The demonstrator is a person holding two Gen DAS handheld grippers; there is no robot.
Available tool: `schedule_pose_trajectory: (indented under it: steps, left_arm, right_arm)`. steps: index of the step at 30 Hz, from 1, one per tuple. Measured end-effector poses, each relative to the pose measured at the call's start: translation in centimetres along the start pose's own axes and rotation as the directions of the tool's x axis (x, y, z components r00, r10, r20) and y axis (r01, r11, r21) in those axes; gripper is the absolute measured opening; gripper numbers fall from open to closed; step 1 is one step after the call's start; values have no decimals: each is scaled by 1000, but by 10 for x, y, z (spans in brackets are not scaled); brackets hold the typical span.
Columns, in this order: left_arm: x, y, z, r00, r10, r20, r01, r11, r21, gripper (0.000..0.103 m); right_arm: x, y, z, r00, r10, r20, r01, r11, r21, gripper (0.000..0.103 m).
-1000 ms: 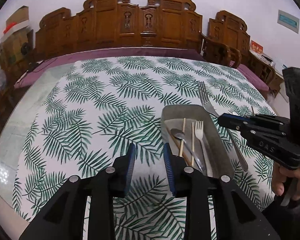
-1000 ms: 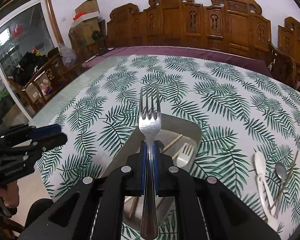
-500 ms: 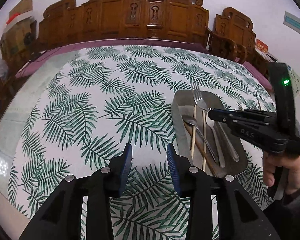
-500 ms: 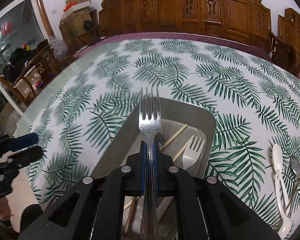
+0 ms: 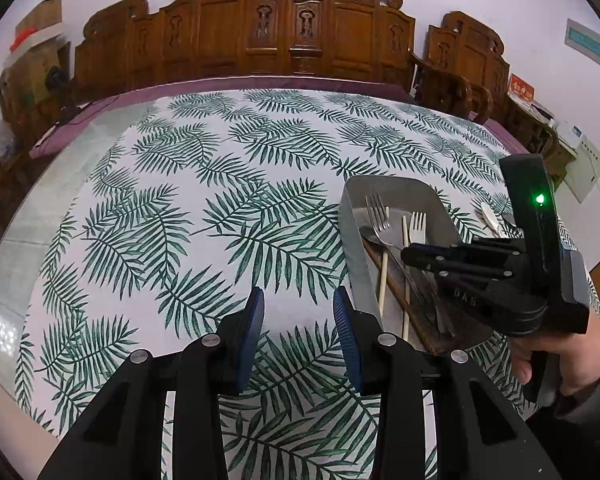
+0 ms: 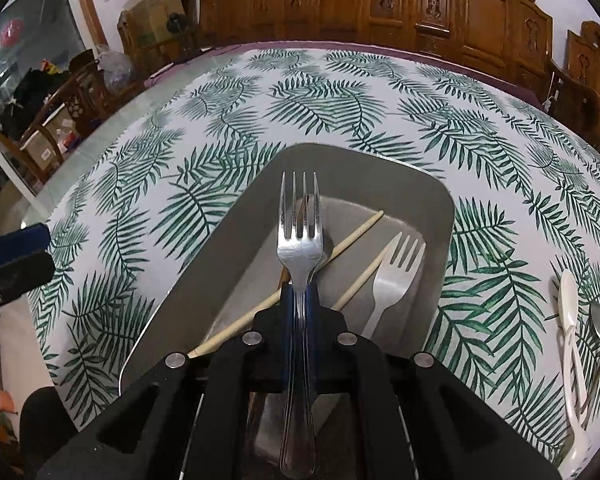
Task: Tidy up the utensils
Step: 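Lower the metal fork into the grey tray and open the right gripper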
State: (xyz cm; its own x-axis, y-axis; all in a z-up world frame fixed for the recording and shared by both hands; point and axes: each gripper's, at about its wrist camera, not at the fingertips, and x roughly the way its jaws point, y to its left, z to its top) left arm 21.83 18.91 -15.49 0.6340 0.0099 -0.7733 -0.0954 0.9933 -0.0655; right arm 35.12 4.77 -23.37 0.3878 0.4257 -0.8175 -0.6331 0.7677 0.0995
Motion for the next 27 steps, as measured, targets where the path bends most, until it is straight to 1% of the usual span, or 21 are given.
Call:
schedule_pose_trajectory:
  steps: [4, 7, 11, 14, 19, 27]
  left_arm:
    - [-3, -3, 0, 1000, -4, 4, 4, 1000, 6, 34]
    - [-4, -5, 1, 1000, -10, 3, 10, 1000, -10, 34]
    - [-8, -16, 3, 1000, -8, 10, 8, 1000, 2, 34]
    - [-11, -27, 3, 1000, -17, 16, 16, 1000, 11, 34]
    - [-12, -53, 1, 999, -41, 19, 40, 999, 36, 34]
    - [-4, -106, -1, 995, -94, 16, 92, 992, 81, 36]
  right_arm:
    - [-1, -1, -2, 1000, -5, 0, 5, 1000, 2, 9]
    - [-11, -5, 0, 1000, 16, 23, -17, 1000, 13, 9]
    - [-34, -16, 3, 997, 29, 68, -31, 999, 15, 9]
    - [-54, -28, -2, 994, 30, 102, -31, 999, 10, 9]
    - [-85, -67, -20, 991, 0, 132, -3, 1000, 26, 9]
    - [-120, -150, -66, 980, -126, 154, 109, 988, 111, 9]
